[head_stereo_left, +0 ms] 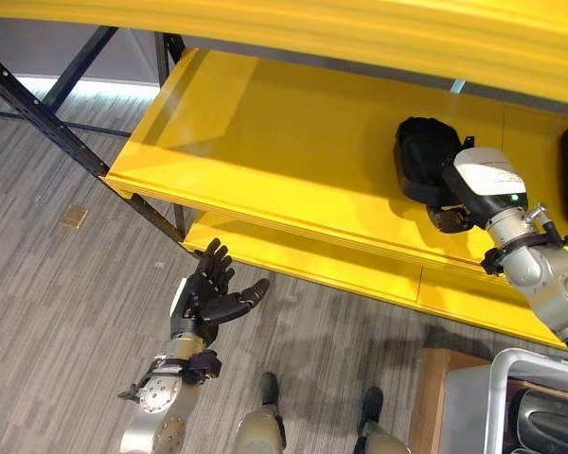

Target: Move parts from the plastic box to the shelf.

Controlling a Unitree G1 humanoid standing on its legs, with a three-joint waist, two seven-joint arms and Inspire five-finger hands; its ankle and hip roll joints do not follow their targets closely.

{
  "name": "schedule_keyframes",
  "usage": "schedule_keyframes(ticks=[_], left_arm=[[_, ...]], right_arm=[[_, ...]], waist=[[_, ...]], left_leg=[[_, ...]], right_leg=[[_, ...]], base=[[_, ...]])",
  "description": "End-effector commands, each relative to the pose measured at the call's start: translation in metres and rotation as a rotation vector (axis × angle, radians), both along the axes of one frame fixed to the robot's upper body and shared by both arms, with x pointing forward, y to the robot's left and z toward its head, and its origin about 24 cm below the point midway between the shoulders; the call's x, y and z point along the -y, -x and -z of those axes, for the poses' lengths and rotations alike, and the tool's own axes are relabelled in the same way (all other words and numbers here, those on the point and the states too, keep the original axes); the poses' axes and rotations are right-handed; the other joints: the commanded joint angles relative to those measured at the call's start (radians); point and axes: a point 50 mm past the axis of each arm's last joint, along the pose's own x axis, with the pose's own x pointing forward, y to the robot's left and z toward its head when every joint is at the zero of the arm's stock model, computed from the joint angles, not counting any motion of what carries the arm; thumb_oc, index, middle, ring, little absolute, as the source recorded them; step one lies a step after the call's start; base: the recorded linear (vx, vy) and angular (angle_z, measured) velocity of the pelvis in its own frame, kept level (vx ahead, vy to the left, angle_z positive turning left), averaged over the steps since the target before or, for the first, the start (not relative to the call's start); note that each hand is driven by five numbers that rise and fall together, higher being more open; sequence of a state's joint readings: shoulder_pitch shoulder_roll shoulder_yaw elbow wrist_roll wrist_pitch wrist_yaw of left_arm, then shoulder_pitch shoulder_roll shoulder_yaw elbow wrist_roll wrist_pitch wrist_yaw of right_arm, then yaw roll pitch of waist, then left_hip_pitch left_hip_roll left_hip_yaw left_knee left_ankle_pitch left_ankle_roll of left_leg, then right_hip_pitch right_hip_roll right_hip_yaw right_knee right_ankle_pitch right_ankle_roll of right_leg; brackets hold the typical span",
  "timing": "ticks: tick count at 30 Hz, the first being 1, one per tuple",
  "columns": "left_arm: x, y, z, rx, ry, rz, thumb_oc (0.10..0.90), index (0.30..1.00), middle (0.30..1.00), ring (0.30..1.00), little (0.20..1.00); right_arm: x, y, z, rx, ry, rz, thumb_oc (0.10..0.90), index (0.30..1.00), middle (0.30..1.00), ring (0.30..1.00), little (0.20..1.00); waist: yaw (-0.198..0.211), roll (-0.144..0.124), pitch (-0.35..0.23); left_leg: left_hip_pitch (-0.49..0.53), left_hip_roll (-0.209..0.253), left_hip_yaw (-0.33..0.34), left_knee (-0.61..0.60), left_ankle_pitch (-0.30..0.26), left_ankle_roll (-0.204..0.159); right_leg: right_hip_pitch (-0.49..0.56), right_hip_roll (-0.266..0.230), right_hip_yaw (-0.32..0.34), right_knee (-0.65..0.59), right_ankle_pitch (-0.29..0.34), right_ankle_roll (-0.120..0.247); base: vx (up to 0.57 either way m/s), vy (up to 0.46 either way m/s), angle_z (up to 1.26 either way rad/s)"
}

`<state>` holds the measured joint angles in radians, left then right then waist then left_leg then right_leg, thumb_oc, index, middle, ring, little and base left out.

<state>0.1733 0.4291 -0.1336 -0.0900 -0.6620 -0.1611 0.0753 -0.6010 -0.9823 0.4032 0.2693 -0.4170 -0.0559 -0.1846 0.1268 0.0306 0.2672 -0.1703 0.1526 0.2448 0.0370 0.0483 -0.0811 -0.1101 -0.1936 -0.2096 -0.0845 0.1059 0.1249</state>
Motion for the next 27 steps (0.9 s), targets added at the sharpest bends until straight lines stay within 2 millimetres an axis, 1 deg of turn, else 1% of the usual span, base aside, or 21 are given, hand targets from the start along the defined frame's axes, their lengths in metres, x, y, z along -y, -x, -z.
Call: schedule_keyframes(ticks=[1,2,4,5,9,13,16,19,20,21,24,25,27], left_arm=[[0.005,-0.009,-0.063,0.324,-0.03,0.081,0.9,1.0,1.0,1.0,1.0],[0.004,-0.01,-0.065,0.336,-0.029,0.079,0.9,1.0,1.0,1.0,1.0],[0.004,-0.01,-0.065,0.337,-0.027,0.077,0.9,1.0,1.0,1.0,1.0],[0.005,-0.011,-0.068,0.353,-0.021,0.083,0.9,1.0,1.0,1.0,1.0],[0.007,-0.012,-0.069,0.358,-0.014,0.086,0.9,1.0,1.0,1.0,1.0],[0.008,-0.013,-0.071,0.37,-0.012,0.09,0.9,1.0,1.0,1.0,1.0],[0.008,-0.013,-0.076,0.392,-0.021,0.092,0.9,1.0,1.0,1.0,1.0],[0.008,-0.013,-0.075,0.39,-0.018,0.089,0.9,1.0,1.0,1.0,1.0],[0.008,-0.013,-0.075,0.389,-0.013,0.091,0.9,1.0,1.0,1.0,1.0],[0.008,-0.013,-0.075,0.391,-0.013,0.09,0.9,1.0,1.0,1.0,1.0],[0.008,-0.014,-0.076,0.394,-0.008,0.089,0.9,1.0,1.0,1.0,1.0],[0.01,-0.013,-0.078,0.403,-0.008,0.101,0.9,1.0,1.0,1.0,1.0],[0.01,-0.013,-0.078,0.402,-0.006,0.102,0.9,1.0,1.0,1.0,1.0]], right_arm=[[-0.011,-0.009,-0.096,0.329,-0.028,-0.038,0.4,0.3,0.3,0.3,0.3],[-0.008,-0.015,-0.102,0.325,-0.034,-0.008,0.4,0.3,0.3,0.3,0.3],[-0.009,-0.016,-0.103,0.326,-0.032,-0.01,0.4,0.3,0.3,0.3,0.3],[-0.008,-0.02,-0.106,0.319,-0.044,0.0,0.4,0.3,0.3,0.3,0.3],[-0.008,-0.025,-0.113,0.327,-0.082,0.007,0.4,0.3,0.3,0.3,0.3],[-0.01,-0.028,-0.118,0.33,-0.064,0.011,0.4,0.3,0.3,0.3,0.3],[-0.011,-0.029,-0.126,0.345,-0.053,0.017,0.4,0.3,0.3,0.3,0.3],[-0.009,-0.03,-0.128,0.349,-0.059,0.029,0.4,0.3,0.3,0.3,0.3],[-0.007,-0.032,-0.129,0.349,-0.079,0.042,0.4,0.3,0.3,0.3,0.3],[-0.007,-0.032,-0.13,0.351,-0.079,0.041,0.4,0.3,0.3,0.3,0.3],[-0.006,-0.033,-0.133,0.353,-0.085,0.05,0.4,0.3,0.3,0.3,0.3],[-0.005,-0.034,-0.135,0.358,-0.096,0.059,0.4,0.3,0.3,0.3,0.3],[-0.005,-0.035,-0.135,0.362,-0.105,0.063,0.4,0.3,0.3,0.3,0.3]], waist=[[0.012,-0.033,0.0],[0.011,-0.026,0.011],[0.01,-0.024,0.012],[0.008,-0.02,0.025],[0.004,-0.008,0.051],[0.002,-0.001,0.057],[0.003,0.001,0.06],[0.003,0.001,0.062],[0.005,0.0,0.062],[0.005,0.001,0.065],[0.005,0.0,0.07],[0.008,-0.003,0.07],[0.008,-0.004,0.073]], left_leg=[[-0.104,0.101,-0.027,0.113,0.055,-0.074],[-0.108,0.108,-0.02,0.114,0.059,-0.075],[-0.108,0.108,-0.019,0.114,0.059,-0.075],[-0.113,0.115,-0.014,0.119,0.058,-0.075],[-0.131,0.128,-0.006,0.134,0.054,-0.074],[-0.142,0.129,-0.006,0.138,0.051,-0.074],[-0.16,0.13,-0.014,0.15,0.047,-0.072],[-0.167,0.129,-0.017,0.151,0.046,-0.071],[-0.161,0.129,-0.024,0.153,0.027,-0.082],[-0.171,0.131,-0.017,0.152,0.046,-0.071],[-0.178,0.129,-0.02,0.155,0.045,-0.07],[-0.174,0.128,-0.033,0.163,0.021,-0.08],[-0.178,0.129,-0.033,0.17,0.019,-0.079]], right_leg=[[0.006,-0.07,-0.022,0.142,-0.098,0.036],[-0.021,-0.068,-0.01,0.165,-0.103,0.032],[-0.023,-0.068,-0.008,0.167,-0.103,0.032],[-0.047,-0.065,0.002,0.188,-0.11,0.03],[-0.103,-0.06,0.021,0.236,-0.121,0.026],[-0.133,-0.06,0.032,0.258,-0.126,0.025],[-0.156,-0.059,0.037,0.274,-0.126,0.025],[-0.166,-0.058,0.04,0.28,-0.126,0.023],[-0.164,-0.058,0.044,0.289,-0.145,0.028],[-0.174,-0.057,0.041,0.286,-0.128,0.022],[-0.183,-0.054,0.042,0.292,-0.127,0.021],[-0.18,-0.054,0.045,0.303,-0.146,0.026],[-0.182,-0.054,0.044,0.305,-0.145,0.026]], base=[[-0.08,-0.009,-0.17],[-0.05,-0.007,-0.16],[-0.03,-0.004,-0.18],[-0.04,-0.017,-0.13],[-0.04,-0.019,-0.14],[-0.01,-0.004,-0.08],[0.0,-0.006,-0.02],[0.02,-0.006,0.01],[-0.01,-0.009,0.03],[-0.01,-0.006,0.03],[-0.01,-0.007,0.01],[0.06,-0.01,0.01],[0.03,-0.004,0.01]])
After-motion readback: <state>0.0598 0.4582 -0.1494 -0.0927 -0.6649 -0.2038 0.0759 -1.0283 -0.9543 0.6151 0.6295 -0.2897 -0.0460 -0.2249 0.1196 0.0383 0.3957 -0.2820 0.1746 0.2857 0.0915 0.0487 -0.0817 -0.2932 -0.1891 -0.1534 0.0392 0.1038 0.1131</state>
